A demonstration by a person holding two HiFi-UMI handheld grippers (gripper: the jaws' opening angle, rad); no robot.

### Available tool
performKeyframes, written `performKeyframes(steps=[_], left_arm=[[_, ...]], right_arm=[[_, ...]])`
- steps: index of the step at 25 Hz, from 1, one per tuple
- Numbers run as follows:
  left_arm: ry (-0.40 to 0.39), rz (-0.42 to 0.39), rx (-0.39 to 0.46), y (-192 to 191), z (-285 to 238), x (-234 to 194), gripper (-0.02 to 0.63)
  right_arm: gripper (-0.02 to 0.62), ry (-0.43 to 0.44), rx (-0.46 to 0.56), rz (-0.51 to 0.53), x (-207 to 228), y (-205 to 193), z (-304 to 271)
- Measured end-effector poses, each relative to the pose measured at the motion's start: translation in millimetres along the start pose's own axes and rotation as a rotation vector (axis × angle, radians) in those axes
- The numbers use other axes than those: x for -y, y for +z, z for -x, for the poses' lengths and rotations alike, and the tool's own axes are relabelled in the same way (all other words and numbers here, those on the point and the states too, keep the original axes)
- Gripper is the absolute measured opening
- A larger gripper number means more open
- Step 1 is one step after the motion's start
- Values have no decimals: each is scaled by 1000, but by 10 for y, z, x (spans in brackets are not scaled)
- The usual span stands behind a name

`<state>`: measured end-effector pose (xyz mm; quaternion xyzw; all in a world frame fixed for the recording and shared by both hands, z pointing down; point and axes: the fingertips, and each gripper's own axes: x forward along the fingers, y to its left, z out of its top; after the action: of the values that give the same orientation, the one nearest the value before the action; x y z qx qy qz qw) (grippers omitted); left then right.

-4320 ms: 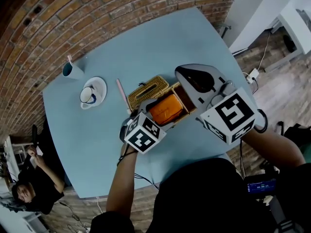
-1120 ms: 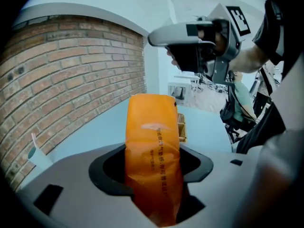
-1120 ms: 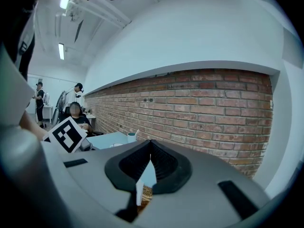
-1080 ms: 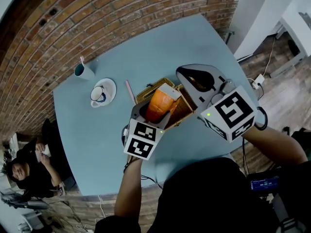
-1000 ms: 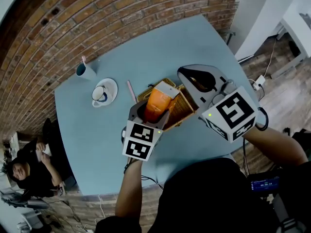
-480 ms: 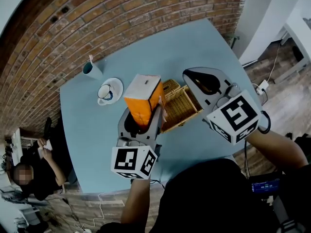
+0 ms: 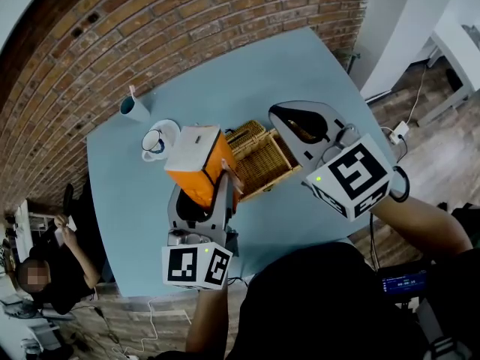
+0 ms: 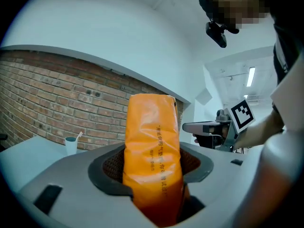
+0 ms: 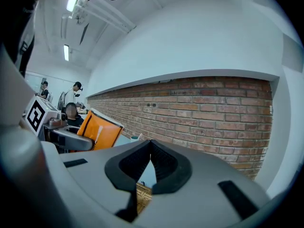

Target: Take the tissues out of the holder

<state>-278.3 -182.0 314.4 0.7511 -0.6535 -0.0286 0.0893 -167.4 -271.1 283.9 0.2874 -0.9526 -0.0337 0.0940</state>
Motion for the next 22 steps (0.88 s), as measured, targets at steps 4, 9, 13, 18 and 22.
performKeyframes(steps=[4,9,13,18,22], left_arm=[[21,-24,36,112,43,69,270],[27,-59,47,185,116,188,270],[32,-76,53,238,168,342,270],[35,-88,62,279,215,543,270],[40,-111,67,327,302,810,270]], right_arm=[[3,9,12,7,14,10,76],[3,12,38,10,0,50,207],[3,19,54,18,33,96,348],[3,19,61,15,90,114,526],[3,18,70,2,163,123,775]])
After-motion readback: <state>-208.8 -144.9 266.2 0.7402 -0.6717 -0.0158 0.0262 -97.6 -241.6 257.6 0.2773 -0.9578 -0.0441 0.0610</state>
